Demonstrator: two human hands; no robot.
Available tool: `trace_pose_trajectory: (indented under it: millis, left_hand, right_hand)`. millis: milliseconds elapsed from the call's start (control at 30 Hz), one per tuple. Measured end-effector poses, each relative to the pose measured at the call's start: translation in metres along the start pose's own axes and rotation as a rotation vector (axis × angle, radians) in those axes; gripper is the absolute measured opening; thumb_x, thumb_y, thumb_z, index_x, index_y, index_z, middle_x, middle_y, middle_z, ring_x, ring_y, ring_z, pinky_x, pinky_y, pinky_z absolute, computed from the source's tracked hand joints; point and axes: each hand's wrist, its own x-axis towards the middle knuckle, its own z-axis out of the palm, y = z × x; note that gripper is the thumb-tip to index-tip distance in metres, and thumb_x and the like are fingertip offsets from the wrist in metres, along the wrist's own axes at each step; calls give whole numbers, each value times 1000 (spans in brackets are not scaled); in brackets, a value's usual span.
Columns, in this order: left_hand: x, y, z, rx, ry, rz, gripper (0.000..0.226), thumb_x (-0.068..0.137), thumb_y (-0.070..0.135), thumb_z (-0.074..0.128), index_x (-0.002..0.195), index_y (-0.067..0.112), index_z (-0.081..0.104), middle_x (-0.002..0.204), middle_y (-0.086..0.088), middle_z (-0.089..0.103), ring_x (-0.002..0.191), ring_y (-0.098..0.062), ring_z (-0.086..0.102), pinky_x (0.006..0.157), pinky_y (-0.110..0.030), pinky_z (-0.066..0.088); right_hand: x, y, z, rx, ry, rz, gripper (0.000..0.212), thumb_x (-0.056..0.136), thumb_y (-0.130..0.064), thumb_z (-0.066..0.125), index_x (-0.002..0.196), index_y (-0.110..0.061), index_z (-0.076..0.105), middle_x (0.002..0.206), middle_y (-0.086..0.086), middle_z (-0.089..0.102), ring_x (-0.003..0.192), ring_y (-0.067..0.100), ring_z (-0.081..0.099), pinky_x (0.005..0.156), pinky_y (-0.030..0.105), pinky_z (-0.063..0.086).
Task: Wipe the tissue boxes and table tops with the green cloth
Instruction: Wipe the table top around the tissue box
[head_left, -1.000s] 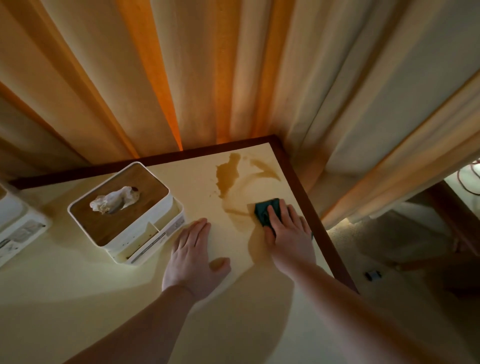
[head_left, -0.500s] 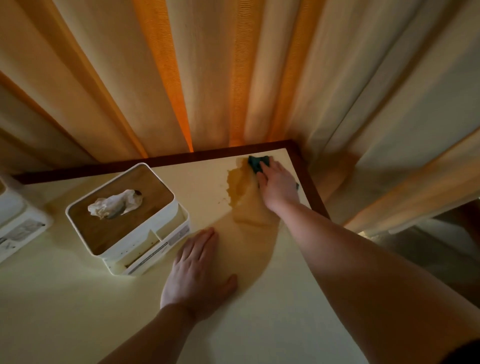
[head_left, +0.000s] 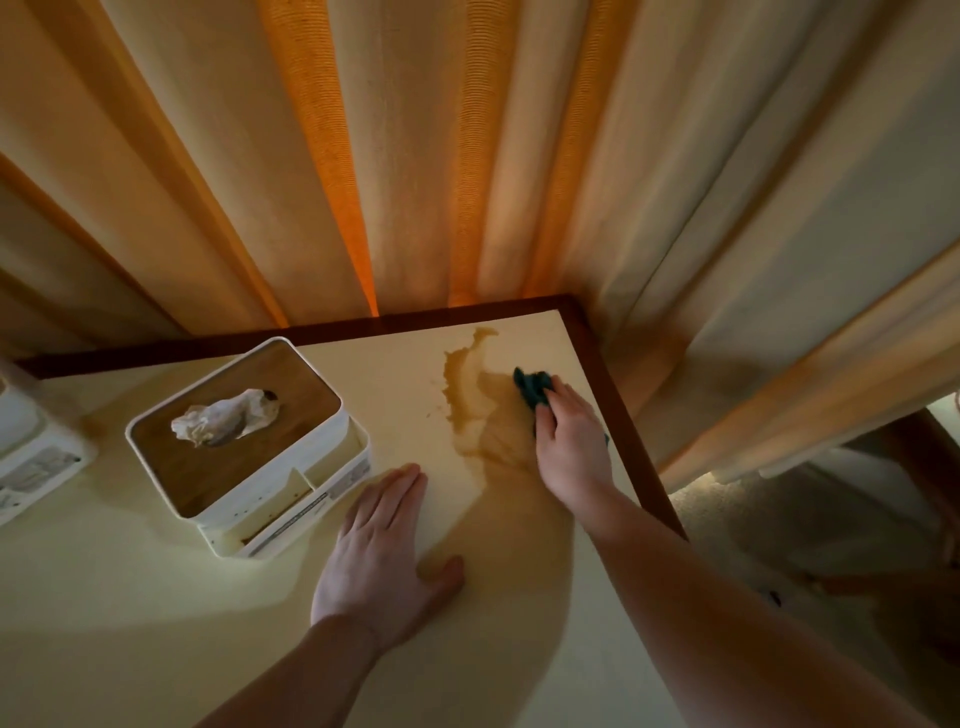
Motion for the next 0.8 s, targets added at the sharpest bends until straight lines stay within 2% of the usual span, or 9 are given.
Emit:
trace_pose_trajectory:
  millis: [100,233,333,433,567,667,733,800]
  left_hand:
    - [1,-2,0,-17,-5,21,102,76,78,52,158,19,38,164,7,35,152,-15,29,126,-37,20]
    - [-1,0,1,-47,5,-24,103,72,74,57,160,25,35,164,14,30,152,-14,26,126,-31,13]
    - [-2,0,3,-51,25,-29,99,71,66,62,156,22,41,162,11,37,149,-15,32,124,-24,9]
    - [-1,1,3,-46,37,-35,98,69,64,63,155,21,44,161,10,39,148,-14,34,122,-25,13]
    - [-2,2,1,-28,12,-32,101,71,69,57,159,24,35,163,12,32,150,-12,26,124,-25,12]
    - [-2,1,1,-38,-5,-48,105,72,75,52,161,24,28,164,12,27,151,-12,22,124,-26,9]
    - [0,-1,1,-17,-14,-32,106,73,79,50,158,18,32,162,7,30,150,-16,26,123,-29,12]
    - [0,0,-1,-9,-21,-18,108,73,81,44,158,16,31,163,6,28,151,-16,24,123,-29,11]
  right_hand:
    - [43,-14,-5,54,-2,121,43,111,-21,39,152,-9,50,153,9,54,143,29,47,120,47,38]
    - [96,-37,-5,74,-112,197,47,113,-24,32,158,-12,40,161,8,43,146,32,43,117,43,36]
    - [115,-57,9,28,-218,88,48,114,-24,30,160,-13,35,168,6,32,154,28,30,124,42,27]
    - [113,-76,25,-46,-355,-67,49,115,-25,28,162,-15,30,170,4,24,158,24,18,125,38,16]
    - [86,-86,41,-158,-509,-294,48,114,-27,30,160,-16,37,171,3,22,158,24,18,125,39,12]
    - [50,-75,41,-187,-541,-410,46,113,-30,35,157,-23,44,172,1,21,158,22,15,126,39,10]
    - [20,-60,33,-165,-548,-428,45,113,-31,37,157,-25,44,173,-1,17,159,20,7,128,39,2]
    - [-13,-40,21,-146,-510,-459,44,113,-30,39,156,-23,47,172,0,21,160,21,6,127,40,2]
